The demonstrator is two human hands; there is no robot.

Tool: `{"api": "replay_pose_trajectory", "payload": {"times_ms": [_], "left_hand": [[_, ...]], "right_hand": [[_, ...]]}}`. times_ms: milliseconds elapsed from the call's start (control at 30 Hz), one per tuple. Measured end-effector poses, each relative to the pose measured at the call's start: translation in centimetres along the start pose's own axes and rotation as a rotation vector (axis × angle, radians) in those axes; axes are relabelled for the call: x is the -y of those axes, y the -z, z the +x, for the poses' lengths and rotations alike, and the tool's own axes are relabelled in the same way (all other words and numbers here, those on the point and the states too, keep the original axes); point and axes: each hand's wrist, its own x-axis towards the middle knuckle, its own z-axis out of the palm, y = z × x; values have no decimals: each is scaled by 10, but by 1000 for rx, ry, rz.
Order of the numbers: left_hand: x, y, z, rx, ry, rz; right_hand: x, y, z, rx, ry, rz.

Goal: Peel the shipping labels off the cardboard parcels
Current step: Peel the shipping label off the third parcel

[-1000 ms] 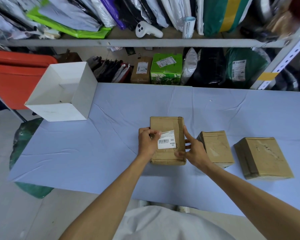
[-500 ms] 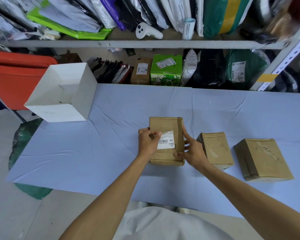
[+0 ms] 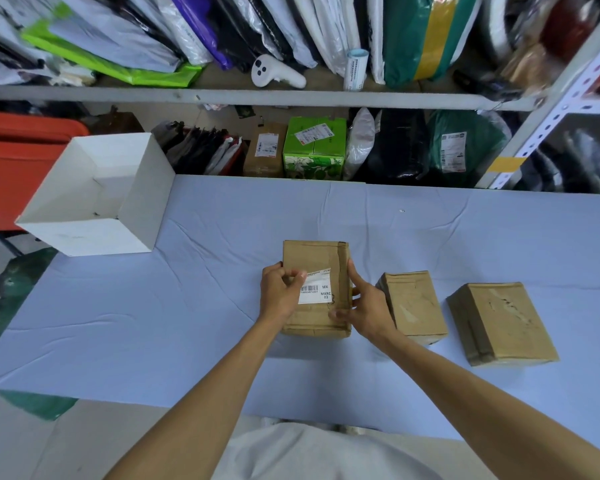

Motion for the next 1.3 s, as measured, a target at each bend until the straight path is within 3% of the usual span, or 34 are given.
{"api": "replay_pose_trajectory", "payload": {"times_ms": [1100,1300], "left_hand": [[7,-2,11,25,37,-65],[4,5,9,21,-29,-54]], "right_hand": [[10,8,-2,40,21,18],[11,9,-3,43,6,39]]}}
